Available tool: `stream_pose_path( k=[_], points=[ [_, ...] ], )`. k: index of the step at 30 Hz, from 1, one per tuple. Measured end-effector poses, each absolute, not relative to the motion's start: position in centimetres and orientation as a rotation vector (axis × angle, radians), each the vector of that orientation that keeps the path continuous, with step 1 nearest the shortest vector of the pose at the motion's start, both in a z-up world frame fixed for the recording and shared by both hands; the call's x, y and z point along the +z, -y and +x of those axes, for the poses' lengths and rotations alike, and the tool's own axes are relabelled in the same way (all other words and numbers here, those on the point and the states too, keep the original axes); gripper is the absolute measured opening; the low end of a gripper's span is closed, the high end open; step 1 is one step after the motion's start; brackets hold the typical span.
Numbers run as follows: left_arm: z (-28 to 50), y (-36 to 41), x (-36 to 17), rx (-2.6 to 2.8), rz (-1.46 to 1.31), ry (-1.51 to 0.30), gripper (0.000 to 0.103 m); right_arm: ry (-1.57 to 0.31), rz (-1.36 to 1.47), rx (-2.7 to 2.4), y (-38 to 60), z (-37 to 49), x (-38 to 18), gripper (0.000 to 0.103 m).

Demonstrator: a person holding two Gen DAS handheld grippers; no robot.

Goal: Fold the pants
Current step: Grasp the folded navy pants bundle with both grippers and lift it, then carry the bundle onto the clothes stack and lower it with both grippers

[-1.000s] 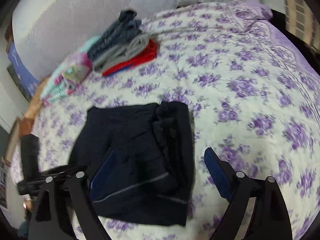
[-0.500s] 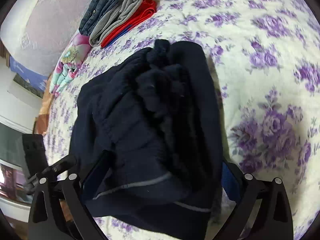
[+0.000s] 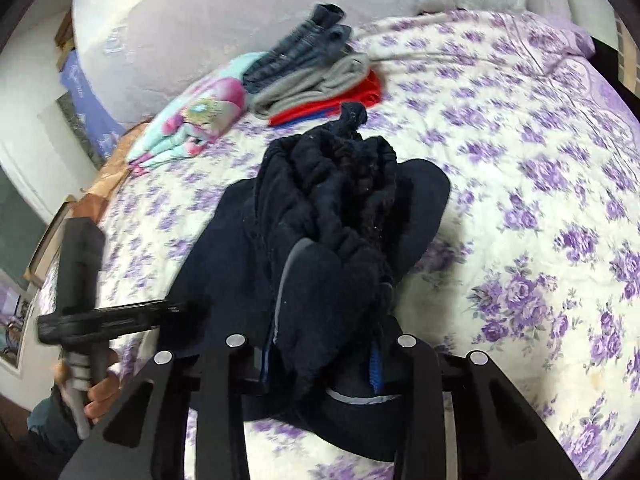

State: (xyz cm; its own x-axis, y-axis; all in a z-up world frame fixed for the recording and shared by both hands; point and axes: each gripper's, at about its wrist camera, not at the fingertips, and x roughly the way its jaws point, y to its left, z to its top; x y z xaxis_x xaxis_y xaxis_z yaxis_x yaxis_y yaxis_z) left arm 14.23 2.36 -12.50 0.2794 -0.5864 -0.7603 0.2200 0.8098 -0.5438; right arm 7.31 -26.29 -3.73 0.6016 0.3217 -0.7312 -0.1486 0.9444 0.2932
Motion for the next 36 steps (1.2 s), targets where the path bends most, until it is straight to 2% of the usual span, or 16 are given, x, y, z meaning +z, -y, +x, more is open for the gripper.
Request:
stream_pose_path(
  k=[2, 3, 4, 5, 6, 14, 20, 22, 26, 29, 32, 34, 35, 36],
  points=[
    [14.7, -2.8, -13.2, -0.576, -0.421, -1.208, 0.047, -0.876, 0.182, 0.264, 25.8, 7.3, -3.4, 0.035],
    [15.0, -2.9, -13.6, -0.590, -0.463, -1.231, 0.048, -0.874, 0.181, 0.263, 25.7, 7.4, -3.3, 0.035],
    [15.1, -3.0, -13.6, -0.590, -0.484, -1.231, 0.044, -0.873, 0.183, 0.266, 25.6, 7.5, -3.1, 0.035],
    [15.0, -2.9, -13.3, -0.595, -0.488, -1.220, 0.031, -0.871, 0.179, 0.269, 25.4, 7.6, -2.9, 0.035],
    [14.8, -2.6, -12.6, -0.583, -0.460, -1.188, 0.022, -0.868, 0.172, 0.270, 25.2, 7.8, -2.6, 0.034],
    [15.8, -2.2, -8.1, -0.513, -0.427, -1.084, 0.017, -0.816, 0.090, 0.329, 22.8, 11.3, 3.1, 0.033],
    [24.0, -4.2, 3.0, -0.410, -0.352, -0.899, 0.017, -0.701, 0.110, 0.402, 21.6, 21.0, 10.8, 0.033],
    [29.5, -4.2, 8.3, -0.378, -0.294, -0.851, 0.017, -0.678, 0.130, 0.402, 21.5, 26.0, 13.6, 0.033],
    [41.5, -3.2, 14.5, -0.352, -0.209, -0.811, 0.017, -0.658, 0.202, 0.376, 22.2, 38.3, 17.5, 0.033],
    [49.0, -2.6, 14.2, -0.345, -0.206, -0.861, 0.017, -0.680, 0.218, 0.342, 22.5, 45.7, 16.6, 0.033],
    [55.4, -1.5, 9.7, -0.328, -0.186, -0.937, 0.018, -0.776, 0.231, 0.294, 23.4, 52.0, 11.2, 0.034],
    [57.9, -0.9, 4.5, -0.307, -0.167, -1.030, 0.021, -0.811, 0.196, 0.225, 24.2, 53.7, 6.7, 0.043],
    [58.2, -0.7, 2.6, -0.302, -0.166, -1.045, 0.027, -0.816, 0.200, 0.215, 24.8, 54.1, 5.5, 0.054],
    [58.0, -0.8, 1.5, -0.308, -0.161, -0.998, 0.033, -0.808, 0.224, 0.211, 25.5, 53.9, 4.5, 0.070]
  ],
)
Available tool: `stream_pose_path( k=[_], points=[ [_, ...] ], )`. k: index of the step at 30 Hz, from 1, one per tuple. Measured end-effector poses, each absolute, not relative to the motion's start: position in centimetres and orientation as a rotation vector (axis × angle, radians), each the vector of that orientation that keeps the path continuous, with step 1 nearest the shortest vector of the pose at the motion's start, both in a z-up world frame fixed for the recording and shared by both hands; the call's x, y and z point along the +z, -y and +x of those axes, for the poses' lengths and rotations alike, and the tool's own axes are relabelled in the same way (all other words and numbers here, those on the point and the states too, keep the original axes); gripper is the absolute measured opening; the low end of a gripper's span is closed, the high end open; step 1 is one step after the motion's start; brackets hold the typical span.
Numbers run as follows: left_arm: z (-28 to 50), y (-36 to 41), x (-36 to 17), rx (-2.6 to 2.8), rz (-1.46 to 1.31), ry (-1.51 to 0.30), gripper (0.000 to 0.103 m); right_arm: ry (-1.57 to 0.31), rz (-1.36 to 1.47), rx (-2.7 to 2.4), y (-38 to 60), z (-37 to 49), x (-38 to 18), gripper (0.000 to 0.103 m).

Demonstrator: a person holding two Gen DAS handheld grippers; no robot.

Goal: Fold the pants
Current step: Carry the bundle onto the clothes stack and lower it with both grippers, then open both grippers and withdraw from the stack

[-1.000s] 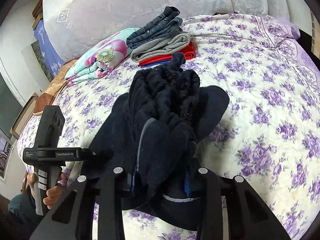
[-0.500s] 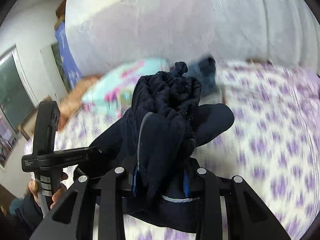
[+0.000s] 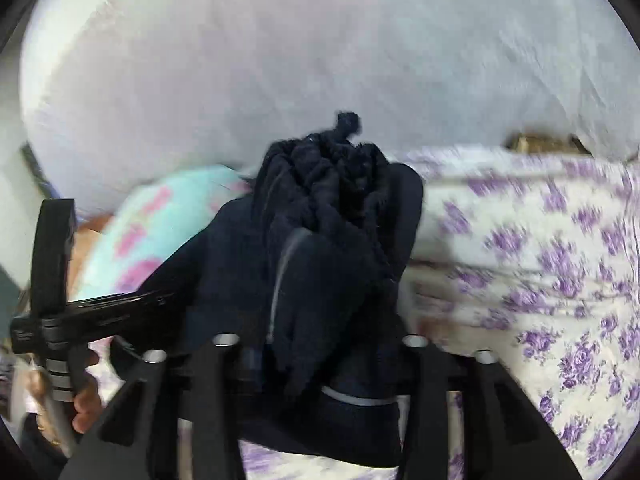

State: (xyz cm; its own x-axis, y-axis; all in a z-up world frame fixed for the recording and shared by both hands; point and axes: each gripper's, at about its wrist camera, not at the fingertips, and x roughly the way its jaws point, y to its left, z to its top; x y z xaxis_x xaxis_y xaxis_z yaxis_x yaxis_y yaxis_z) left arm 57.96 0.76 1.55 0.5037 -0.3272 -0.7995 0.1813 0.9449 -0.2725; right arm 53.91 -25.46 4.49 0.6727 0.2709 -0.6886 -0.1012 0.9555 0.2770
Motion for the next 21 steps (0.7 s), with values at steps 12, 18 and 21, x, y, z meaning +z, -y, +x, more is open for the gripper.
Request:
stream_pose_path(
  k=[12, 18, 21],
  points=[
    [57.0, -2.2, 3.1, -0.311, -0.156, -0.929, 0.071, -0.762, 0.205, 0.193, 25.1, 52.1, 7.1, 0.087],
    [54.1, -2.9, 5.2, -0.299, -0.116, -0.865, 0.088, -0.732, 0.130, 0.139, 24.5, 50.0, 9.4, 0.087],
    [50.7, -3.8, 6.5, -0.281, -0.120, -0.840, 0.089, -0.716, 0.100, 0.110, 24.2, 46.8, 10.8, 0.087]
  ],
)
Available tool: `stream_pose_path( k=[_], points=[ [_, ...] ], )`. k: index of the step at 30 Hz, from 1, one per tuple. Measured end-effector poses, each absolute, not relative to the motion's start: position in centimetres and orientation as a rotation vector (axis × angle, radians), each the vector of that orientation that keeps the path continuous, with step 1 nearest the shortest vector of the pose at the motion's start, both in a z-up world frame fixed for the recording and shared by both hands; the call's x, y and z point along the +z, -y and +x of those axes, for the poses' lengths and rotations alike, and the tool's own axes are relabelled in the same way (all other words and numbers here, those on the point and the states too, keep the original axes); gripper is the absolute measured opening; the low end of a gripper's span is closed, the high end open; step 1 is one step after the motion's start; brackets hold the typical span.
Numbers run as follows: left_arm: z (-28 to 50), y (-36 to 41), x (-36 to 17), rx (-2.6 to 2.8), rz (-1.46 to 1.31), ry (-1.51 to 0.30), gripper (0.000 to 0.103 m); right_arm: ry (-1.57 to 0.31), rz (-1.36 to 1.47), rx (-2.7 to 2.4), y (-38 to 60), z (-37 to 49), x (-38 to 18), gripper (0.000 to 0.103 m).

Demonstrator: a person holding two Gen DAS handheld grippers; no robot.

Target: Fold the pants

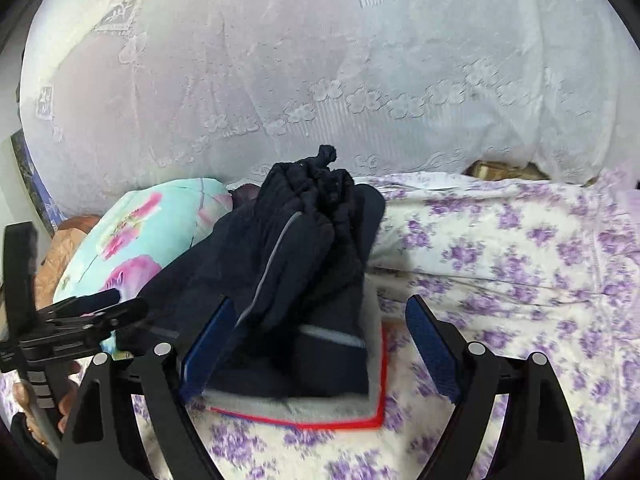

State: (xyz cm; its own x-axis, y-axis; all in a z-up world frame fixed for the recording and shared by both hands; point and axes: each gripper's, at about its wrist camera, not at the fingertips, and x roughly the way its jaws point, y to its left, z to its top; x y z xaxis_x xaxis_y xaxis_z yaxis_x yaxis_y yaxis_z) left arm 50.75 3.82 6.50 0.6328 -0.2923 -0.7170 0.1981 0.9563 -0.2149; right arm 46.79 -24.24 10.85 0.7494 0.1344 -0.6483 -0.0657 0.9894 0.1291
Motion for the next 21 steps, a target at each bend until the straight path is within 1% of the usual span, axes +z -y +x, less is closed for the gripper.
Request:
stream_pose_path(
  k=[1, 2, 3, 5, 7, 9, 11, 12, 16, 21],
  points=[
    [49.2, -4.1, 7.0, -0.261, -0.115, -0.813, 0.091, -0.703, 0.087, 0.096, 24.1, 45.3, 11.3, 0.087],
    [46.7, -4.3, 7.8, -0.221, -0.092, -0.762, 0.096, -0.687, 0.062, 0.070, 23.8, 42.8, 11.9, 0.088],
    [45.2, -4.3, 8.1, -0.198, -0.072, -0.733, 0.098, -0.679, 0.044, 0.051, 23.6, 40.7, 12.0, 0.088],
    [40.5, -4.1, 8.8, -0.136, -0.022, -0.668, 0.098, -0.672, 0.020, 0.046, 23.1, 36.8, 11.8, 0.089],
    [35.6, -3.8, 8.7, -0.101, 0.000, -0.648, 0.098, -0.656, 0.019, 0.071, 22.5, 32.4, 11.2, 0.093],
    [30.4, -3.5, 8.1, -0.060, 0.005, -0.615, 0.098, -0.640, 0.017, 0.068, 22.0, 28.5, 10.1, 0.096],
    [27.1, -3.3, 7.3, -0.020, 0.016, -0.594, 0.098, -0.623, 0.002, 0.043, 21.5, 25.1, 8.5, 0.099],
    [25.3, -3.2, 6.7, -0.003, 0.014, -0.593, 0.098, -0.615, -0.009, 0.024, 21.3, 23.8, 7.6, 0.099],
    [21.6, -3.5, 5.0, 0.011, -0.008, -0.565, 0.098, -0.597, -0.031, -0.053, 20.6, 20.8, 4.3, 0.099],
    [20.3, -4.4, 3.9, 0.012, -0.044, -0.537, 0.098, -0.570, 0.004, -0.074, 20.8, 19.6, 2.0, 0.099]
  ],
)
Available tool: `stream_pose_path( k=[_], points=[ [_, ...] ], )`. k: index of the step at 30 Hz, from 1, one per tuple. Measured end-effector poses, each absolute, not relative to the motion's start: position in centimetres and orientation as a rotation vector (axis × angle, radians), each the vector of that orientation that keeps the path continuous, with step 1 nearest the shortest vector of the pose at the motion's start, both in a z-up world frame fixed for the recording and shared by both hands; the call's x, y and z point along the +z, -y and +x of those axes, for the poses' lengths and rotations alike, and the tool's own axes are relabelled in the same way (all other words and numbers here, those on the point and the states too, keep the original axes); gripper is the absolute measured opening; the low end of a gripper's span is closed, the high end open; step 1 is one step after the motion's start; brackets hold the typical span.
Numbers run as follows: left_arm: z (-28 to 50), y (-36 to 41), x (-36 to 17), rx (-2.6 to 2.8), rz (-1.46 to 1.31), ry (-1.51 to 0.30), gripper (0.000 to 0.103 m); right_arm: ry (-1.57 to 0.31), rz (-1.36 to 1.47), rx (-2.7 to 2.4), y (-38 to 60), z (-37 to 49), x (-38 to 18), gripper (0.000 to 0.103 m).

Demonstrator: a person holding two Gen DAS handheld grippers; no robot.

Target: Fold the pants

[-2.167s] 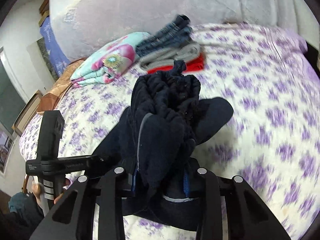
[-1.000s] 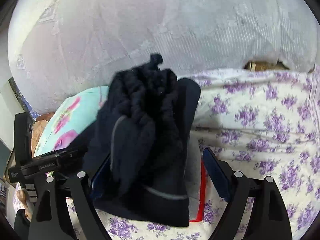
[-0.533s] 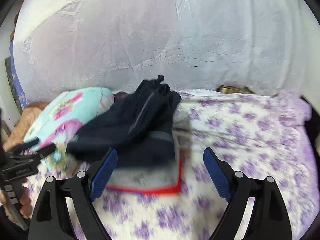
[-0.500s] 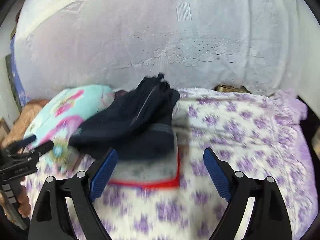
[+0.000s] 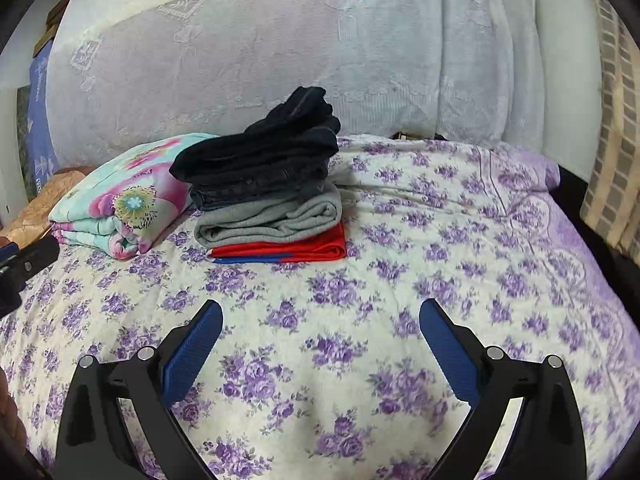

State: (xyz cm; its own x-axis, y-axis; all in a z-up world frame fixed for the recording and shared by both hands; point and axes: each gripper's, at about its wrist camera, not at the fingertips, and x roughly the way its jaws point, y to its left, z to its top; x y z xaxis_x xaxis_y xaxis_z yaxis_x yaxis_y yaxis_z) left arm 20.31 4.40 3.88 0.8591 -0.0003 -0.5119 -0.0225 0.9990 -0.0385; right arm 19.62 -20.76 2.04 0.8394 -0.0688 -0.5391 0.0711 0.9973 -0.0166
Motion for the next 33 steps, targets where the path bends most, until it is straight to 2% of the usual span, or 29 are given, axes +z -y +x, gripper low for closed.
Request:
stream_pose_path(
  k=[9, 33],
  points=[
    [21.2, -3.2, 1.8, 0.029, -0.002, -0.571, 0.098, -0.581, -0.013, -0.090, 20.8, 19.5, 0.7, 0.099],
    [20.6, -1.6, 1.3, -0.005, 0.024, -0.581, 0.098, -0.564, -0.001, -0.080, 20.7, 19.1, 1.0, 0.099]
  ],
)
